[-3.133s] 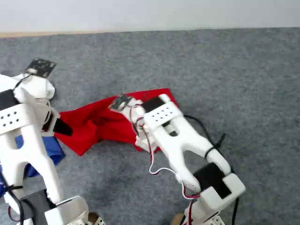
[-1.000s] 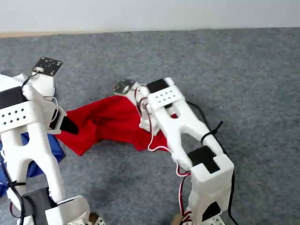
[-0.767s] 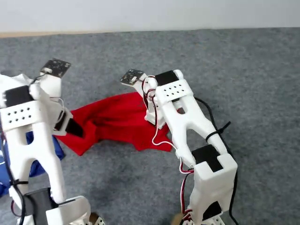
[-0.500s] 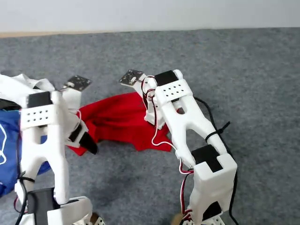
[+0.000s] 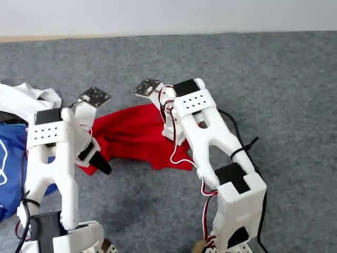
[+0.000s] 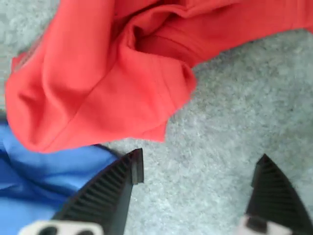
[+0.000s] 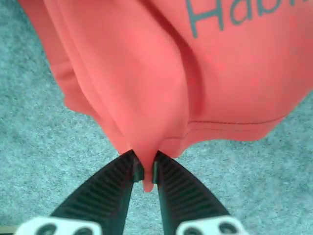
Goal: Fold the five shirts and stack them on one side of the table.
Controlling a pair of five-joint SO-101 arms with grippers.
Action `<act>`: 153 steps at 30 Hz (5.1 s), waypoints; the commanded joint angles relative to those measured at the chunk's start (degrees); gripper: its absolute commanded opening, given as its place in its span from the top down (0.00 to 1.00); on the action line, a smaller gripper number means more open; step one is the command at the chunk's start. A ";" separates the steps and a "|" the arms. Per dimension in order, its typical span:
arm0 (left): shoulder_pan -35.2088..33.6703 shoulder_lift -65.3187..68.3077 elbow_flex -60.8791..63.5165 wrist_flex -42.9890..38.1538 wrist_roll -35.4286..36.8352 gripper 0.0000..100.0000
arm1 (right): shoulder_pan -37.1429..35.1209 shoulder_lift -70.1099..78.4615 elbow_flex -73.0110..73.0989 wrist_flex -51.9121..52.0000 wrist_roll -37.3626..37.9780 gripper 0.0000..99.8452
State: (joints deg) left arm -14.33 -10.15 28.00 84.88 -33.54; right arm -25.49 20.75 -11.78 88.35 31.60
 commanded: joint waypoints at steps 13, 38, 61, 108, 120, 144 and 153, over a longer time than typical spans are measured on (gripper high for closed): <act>-4.66 -0.18 10.86 -14.59 -5.01 0.68 | 0.75 -0.92 -2.46 0.75 0.26 0.99; -6.07 -0.09 15.96 -23.82 -7.03 0.69 | 0.57 -0.92 -2.46 0.75 0.26 0.99; -7.91 12.13 9.10 -23.47 -8.97 0.79 | 0.57 -0.92 -2.46 0.75 0.26 0.99; 9.23 -18.29 -26.95 5.27 2.37 1.00 | 17.45 -26.77 -15.74 10.42 0.53 0.99; 8.97 -25.67 -39.16 -0.79 7.30 1.00 | 24.57 -42.15 -15.82 4.00 0.53 0.99; 7.91 -32.26 -61.14 -10.11 12.40 1.00 | 39.78 -64.66 -15.82 -7.25 3.78 0.99; 2.20 -32.35 -67.47 -10.02 9.67 1.00 | 42.15 -70.29 -15.82 -7.52 5.80 0.99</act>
State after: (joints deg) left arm -11.16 -42.24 -36.97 76.53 -22.02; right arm 14.95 -48.44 -24.88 81.85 36.88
